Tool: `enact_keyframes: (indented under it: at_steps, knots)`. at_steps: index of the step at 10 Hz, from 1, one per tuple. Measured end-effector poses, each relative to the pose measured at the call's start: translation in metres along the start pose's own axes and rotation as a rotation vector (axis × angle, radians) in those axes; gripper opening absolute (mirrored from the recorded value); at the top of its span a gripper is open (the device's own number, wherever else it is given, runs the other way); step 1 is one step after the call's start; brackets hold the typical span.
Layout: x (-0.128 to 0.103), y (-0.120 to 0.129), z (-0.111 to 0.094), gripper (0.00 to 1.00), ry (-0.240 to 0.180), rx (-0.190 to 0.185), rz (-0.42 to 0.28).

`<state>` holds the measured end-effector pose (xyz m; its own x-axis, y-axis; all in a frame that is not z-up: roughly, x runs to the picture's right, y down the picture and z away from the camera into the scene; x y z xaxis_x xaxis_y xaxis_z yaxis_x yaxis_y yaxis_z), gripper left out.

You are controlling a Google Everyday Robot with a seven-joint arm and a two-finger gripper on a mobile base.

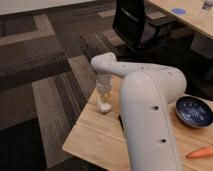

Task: Wipe the white sponge on the table

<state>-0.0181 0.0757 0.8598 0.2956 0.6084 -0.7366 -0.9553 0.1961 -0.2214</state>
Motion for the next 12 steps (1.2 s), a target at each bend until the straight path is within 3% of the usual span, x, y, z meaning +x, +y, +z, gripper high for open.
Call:
enact_keyframes:
  at_steps: [1, 3, 5, 7, 12]
  knots:
    - [0.003, 0.008, -0.001, 0.0, -0.001, 0.002, -0.005]
    - [0.008, -0.004, -0.008, 0.0, -0.015, 0.007, 0.08]
    - [0.019, -0.058, -0.022, 0.0, -0.055, 0.057, 0.246]
    - [0.032, -0.097, -0.029, 0.0, -0.078, 0.093, 0.368]
    - [0.064, -0.178, -0.041, 0.0, -0.12, 0.153, 0.608]
